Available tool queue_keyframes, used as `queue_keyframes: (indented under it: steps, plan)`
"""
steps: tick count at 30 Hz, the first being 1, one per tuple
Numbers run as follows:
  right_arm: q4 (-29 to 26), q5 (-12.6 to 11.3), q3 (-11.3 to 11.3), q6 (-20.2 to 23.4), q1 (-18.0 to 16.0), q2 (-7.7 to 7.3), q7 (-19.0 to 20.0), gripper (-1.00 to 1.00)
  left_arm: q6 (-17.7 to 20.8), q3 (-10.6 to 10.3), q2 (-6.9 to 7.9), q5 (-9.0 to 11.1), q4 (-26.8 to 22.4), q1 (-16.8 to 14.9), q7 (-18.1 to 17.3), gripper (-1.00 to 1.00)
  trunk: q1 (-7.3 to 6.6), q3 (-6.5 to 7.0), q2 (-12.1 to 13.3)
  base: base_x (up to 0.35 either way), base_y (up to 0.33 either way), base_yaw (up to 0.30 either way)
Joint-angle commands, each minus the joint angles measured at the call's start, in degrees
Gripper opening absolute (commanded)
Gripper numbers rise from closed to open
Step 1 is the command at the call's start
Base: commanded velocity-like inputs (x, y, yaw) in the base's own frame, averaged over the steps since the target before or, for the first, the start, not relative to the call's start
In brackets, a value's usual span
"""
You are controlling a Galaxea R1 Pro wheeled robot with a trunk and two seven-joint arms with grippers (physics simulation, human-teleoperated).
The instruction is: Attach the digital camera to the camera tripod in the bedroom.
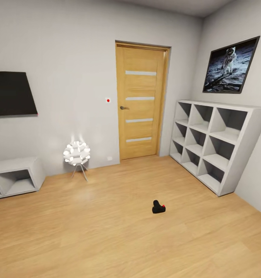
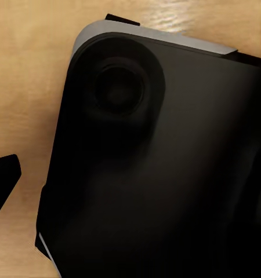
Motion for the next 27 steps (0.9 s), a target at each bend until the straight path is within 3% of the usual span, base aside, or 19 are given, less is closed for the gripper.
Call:
queue_keyframes:
  steps: [1, 15, 27]
  plan:
    - [0.01, 0.03, 0.04, -0.10, -0.01, 0.01, -0.09, 1.00, -0.11, 0.11, -0.02, 0.21, -0.04, 0.01, 0.06, 1.00, 0.03, -0.04, -0.02, 0.322, 0.005, 0.000]
    - [0.01, -0.12, 0.04, -2.40, -0.01, 0.01, -0.12, 1.00, -0.11, 0.11, -0.02, 0.21, -0.01, 0.01, 0.10, 1.00, 0.03, -0.04, -0.02, 0.323, 0.092, -0.012]
    - [0.01, -0.15, 0.04, -2.72, -0.01, 0.10, -0.12, 1.00, -0.11, 0.11, -0.02, 0.21, 0.00, 0.01, 0.10, 1.00, 0.03, -0.04, -0.02, 0.319, 0.170, -0.198]
